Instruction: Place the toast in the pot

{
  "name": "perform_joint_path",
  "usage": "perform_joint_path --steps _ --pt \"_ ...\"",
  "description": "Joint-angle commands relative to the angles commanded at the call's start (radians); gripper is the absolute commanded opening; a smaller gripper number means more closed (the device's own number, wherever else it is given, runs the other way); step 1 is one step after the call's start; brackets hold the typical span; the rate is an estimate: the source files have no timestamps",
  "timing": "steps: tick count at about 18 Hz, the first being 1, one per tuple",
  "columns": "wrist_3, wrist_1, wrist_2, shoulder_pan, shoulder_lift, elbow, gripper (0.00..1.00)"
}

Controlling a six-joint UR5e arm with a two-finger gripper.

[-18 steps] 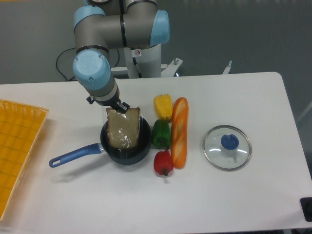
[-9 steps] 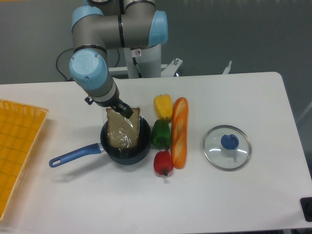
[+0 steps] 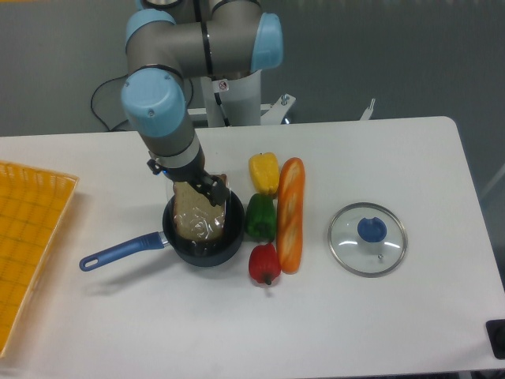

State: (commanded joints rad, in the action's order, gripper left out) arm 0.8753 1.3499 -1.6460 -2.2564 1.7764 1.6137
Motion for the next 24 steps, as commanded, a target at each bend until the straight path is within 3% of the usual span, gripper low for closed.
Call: perform_joint_path --steps 3,7,10,13,15,24 --pt "0.181 -0.003 0.005 -0.044 -0.006 -0.005 1.00" --pt "0.206 -0.020 0.009 -0.097 -0.008 -0.020 1.00" --pt "0.341 -0.028 0.012 -0.109 0.006 -0.051 1.00" --pt "0.369 -0.028 0.028 -0.112 0.035 -0.066 1.00" --pt "0.419 -0.070 0.041 -0.132 0.047 -0.090 1.00" --pt "0.456 -0.071 0.071 -0.147 0.046 -0.110 1.00"
